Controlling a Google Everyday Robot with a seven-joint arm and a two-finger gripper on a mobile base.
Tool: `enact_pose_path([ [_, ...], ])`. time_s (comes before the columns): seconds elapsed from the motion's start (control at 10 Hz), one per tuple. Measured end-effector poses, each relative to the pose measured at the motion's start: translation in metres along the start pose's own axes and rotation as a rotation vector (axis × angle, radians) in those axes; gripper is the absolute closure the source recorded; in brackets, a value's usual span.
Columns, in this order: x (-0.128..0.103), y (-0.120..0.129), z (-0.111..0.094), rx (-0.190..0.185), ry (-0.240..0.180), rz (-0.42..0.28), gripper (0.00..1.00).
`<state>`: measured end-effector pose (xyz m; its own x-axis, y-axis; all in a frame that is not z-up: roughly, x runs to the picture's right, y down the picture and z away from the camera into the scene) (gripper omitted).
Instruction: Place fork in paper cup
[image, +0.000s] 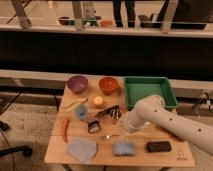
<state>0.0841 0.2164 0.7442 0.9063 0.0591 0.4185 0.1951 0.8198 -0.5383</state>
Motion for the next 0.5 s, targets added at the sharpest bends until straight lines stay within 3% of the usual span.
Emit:
enact_pose_path([
  [0.5, -0.005, -0.008, 0.018, -0.021, 0.001, -0.031, 0.46],
])
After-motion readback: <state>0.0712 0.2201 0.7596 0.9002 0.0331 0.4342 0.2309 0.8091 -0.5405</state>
